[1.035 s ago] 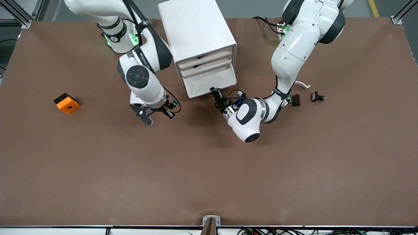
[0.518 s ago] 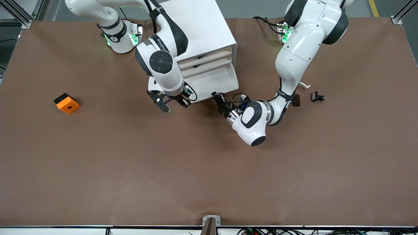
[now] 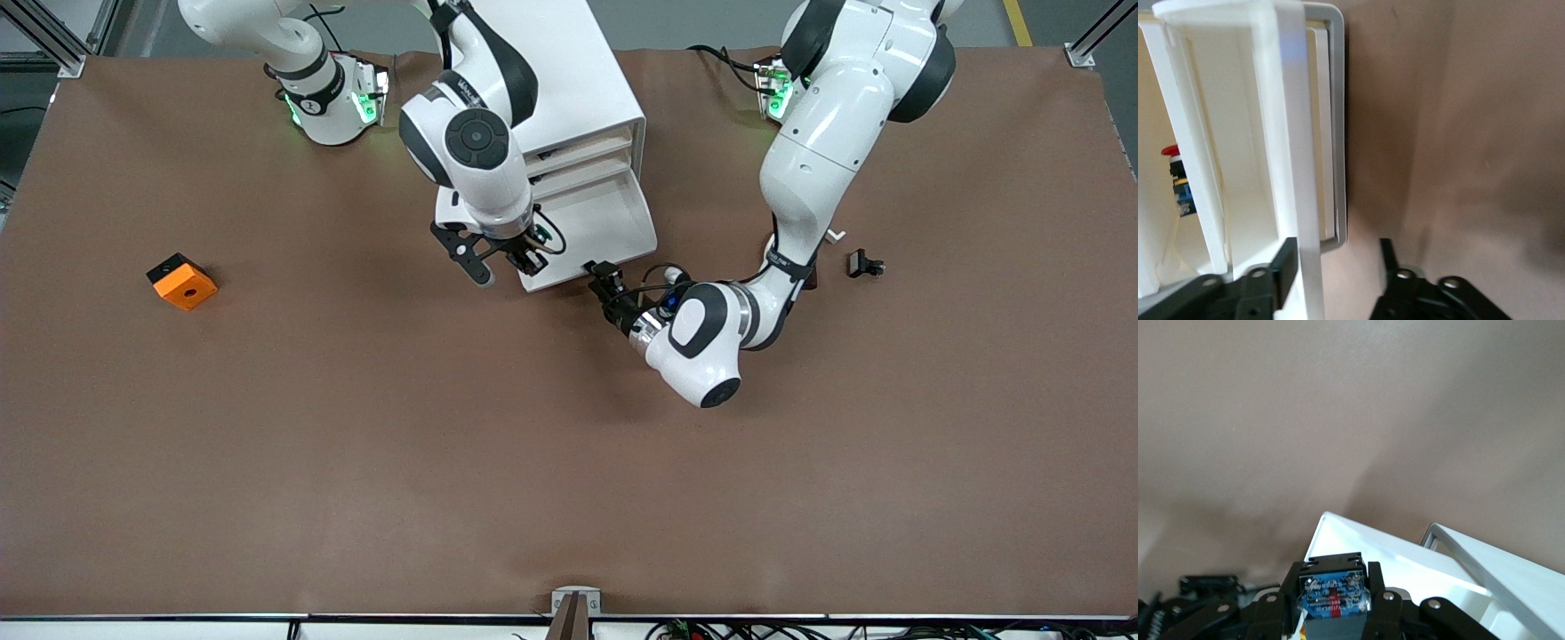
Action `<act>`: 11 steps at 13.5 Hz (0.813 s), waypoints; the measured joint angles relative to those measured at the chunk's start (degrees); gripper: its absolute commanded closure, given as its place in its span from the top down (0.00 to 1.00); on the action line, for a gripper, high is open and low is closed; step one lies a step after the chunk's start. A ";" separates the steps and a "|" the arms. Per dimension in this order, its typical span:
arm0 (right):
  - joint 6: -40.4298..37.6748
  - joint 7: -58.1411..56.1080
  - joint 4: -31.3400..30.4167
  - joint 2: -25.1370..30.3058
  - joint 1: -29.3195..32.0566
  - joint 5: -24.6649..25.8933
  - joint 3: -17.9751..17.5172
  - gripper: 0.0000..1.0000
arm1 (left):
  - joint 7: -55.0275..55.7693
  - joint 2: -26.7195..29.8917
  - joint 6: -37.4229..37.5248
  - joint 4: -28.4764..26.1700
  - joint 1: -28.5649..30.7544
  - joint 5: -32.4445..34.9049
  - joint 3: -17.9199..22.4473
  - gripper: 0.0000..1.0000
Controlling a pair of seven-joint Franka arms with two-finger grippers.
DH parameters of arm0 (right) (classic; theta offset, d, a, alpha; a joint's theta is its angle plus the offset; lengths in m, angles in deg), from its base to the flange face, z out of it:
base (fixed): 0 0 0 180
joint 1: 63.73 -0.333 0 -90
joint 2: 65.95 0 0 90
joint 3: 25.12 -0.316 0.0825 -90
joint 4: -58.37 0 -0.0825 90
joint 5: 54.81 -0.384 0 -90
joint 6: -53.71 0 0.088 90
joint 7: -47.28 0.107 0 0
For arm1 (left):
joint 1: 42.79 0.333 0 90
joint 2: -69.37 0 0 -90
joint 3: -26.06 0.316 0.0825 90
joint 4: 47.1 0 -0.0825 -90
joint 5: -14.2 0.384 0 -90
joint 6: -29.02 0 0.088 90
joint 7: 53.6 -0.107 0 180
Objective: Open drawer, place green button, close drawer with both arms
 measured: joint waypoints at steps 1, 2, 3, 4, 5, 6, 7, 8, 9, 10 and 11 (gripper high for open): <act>0.04 0.04 0.47 -0.53 -0.48 0.00 0.00 0.00 | -0.01 0.01 -0.07 1.16 0.17 0.06 0.02 1.00; 0.09 0.05 0.96 -1.14 -0.95 0.00 0.01 0.00 | -0.01 0.03 -0.12 2.34 0.40 0.11 0.05 1.00; 0.17 0.05 1.52 -1.78 -1.46 0.01 0.01 0.00 | -0.06 0.04 -0.13 3.41 0.82 0.20 0.09 1.00; 0.22 0.06 2.18 -2.47 -1.97 0.02 0.00 0.00 | -0.33 0.05 -0.14 4.14 1.46 0.40 0.11 1.00; 0.24 0.06 2.92 -3.19 -2.50 0.03 0.02 0.00 | -1.49 0.13 -0.16 4.64 2.49 0.79 0.10 1.00; 0.25 0.06 3.62 -3.99 -3.06 0.15 0.03 0.00 | -3.32 0.39 -0.06 5.18 3.71 1.47 0.10 1.00; 0.26 0.06 4.37 -4.89 -3.74 0.36 0.04 0.00 | -5.54 1.00 0.56 5.61 4.98 2.72 0.09 1.00; 0.29 0.06 5.02 -5.85 -4.41 0.53 0.05 0.00 | -7.51 2.00 1.42 5.76 6.10 4.34 0.09 1.00; 0.35 0.06 5.65 -6.86 -5.13 0.65 0.05 0.00 | -9.32 3.16 1.86 5.85 7.09 6.07 0.07 1.00; 0.68 0.06 6.14 -7.81 -5.74 0.72 0.07 0.00 | -10.90 4.28 1.96 5.97 7.88 7.59 0.07 1.00; 1.34 0.07 6.42 -8.68 -6.25 0.73 0.07 0.00 | -12.40 5.31 1.99 6.06 8.57 8.75 0.06 1.00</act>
